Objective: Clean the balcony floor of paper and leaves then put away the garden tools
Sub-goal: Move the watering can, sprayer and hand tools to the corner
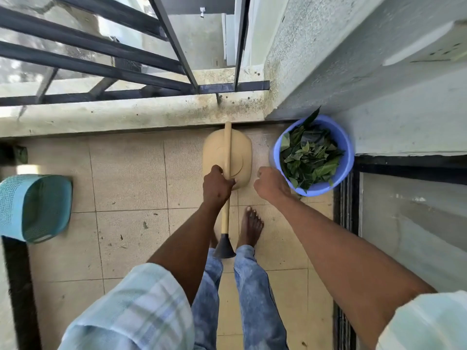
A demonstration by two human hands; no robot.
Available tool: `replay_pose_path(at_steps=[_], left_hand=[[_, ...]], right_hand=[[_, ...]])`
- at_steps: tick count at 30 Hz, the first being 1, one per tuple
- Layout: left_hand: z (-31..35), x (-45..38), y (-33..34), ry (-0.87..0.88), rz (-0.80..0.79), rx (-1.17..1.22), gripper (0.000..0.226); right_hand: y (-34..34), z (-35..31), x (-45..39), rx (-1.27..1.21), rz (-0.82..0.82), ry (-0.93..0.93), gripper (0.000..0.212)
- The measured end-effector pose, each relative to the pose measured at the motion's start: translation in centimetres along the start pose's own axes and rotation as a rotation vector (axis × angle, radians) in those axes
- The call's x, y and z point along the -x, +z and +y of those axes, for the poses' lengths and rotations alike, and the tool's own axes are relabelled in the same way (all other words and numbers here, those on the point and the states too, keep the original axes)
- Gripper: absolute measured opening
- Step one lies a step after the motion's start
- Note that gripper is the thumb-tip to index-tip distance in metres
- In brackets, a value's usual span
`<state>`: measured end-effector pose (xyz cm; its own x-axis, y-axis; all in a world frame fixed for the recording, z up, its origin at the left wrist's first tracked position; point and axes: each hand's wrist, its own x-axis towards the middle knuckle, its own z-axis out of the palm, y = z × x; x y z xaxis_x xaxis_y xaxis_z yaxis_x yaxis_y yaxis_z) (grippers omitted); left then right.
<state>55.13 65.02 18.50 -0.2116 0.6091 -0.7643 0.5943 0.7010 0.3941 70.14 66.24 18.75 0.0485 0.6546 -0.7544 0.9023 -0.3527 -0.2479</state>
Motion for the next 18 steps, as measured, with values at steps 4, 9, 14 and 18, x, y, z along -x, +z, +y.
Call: replay_pose_path(at_steps=[4,9,14,18], left_hand=[[0.9,2.6,-2.0,-0.010,-0.044,-0.030,0.061],[3.1,10.2,-7.1,0.027,-0.076,-0.119,0.059],[5.8,20.7,-13.6,0.036,-0.055,-0.098,0.046],[5.8,28.7,-17.8,0.048,-0.004,-0.081,0.038]], right_hand=[[-1.1,-1.1,3.0,0.004,0.007,0.013,0.024],[-4.6,-4.1,10.5,0.008,0.018,0.008,0.021],[-9.0,-8.6,21.6,0.033,-0.023,-0.072,0.019],[-11.2,-11.5,29.4,0.048,-0.040,-0.237,0.019]])
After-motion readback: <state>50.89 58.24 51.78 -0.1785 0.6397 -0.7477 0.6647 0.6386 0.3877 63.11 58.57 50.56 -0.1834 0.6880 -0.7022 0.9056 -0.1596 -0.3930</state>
